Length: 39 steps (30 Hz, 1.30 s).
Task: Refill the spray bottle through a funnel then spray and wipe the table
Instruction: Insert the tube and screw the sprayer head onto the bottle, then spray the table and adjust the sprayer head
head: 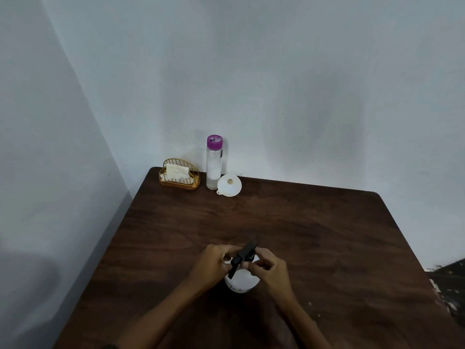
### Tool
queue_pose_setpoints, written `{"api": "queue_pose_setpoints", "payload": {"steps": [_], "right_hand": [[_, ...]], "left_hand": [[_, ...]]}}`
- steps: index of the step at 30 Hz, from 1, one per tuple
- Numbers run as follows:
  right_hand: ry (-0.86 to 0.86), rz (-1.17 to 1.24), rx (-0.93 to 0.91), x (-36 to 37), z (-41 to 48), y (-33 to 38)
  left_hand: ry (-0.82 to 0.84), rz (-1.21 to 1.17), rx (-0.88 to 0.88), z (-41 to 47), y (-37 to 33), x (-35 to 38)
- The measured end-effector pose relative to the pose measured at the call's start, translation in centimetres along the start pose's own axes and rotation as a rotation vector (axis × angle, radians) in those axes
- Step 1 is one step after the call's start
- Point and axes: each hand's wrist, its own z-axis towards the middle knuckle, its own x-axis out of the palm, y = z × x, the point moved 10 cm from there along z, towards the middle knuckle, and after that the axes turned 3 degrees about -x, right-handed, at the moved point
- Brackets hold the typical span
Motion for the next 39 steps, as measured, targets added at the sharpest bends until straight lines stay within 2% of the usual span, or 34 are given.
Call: {"api": "queue_pose_setpoints", "payload": {"steps": [14,18,21,24,27,29,31,32,36,39], "right_hand": [[-0.218,-0.193,-0.150,-1.1,-0.5,0.7],[-0.207,-0.193,-0.160,-1.0,-0.4,0.7],[-0.147,-0.179,-0.093,-0.8,-0.1,0.0],[0.029,-0.151,0.005,0.3,0.5,-0.8],[0.183,-0.211,-0.022,1.3,0.8,-0.2],[0.187,-0.222,-0.039,1.0,0.9,0.2],[0.116,-0.163,-0.012,0.1,1.0,0.6],[0.072,-0.140,-0.005,-0.3,0.9,1.0],[-0.052,-0.043,0.010,-1.9,0.6,2.1],[0.014,0.060,0.062,-1.7,0.4,3.2]], "left_hand": [[0.013,0.115,0.075,0.4,-0.4,0.1],[0.006,0.076,0.056,0.3,-0.3,0.0],[0.047,0.040,0.025,0.1,-0.9,0.0],[0.091,-0.145,-0.050,-0.3,-0.6,0.1],[0.071,-0.354,-0.191,-1.1,1.0,0.2],[-0.019,-0.438,-0.316,-1.9,3.7,-0.3],[-0.047,-0.476,-0.400,-3.2,5.8,-0.4],[0.001,-0.498,-0.418,-4.0,6.1,0.1],[0.367,-0.565,-0.369,-6.3,2.5,5.0],[0.459,-0.581,-0.346,-6.2,-0.5,7.1]]}}
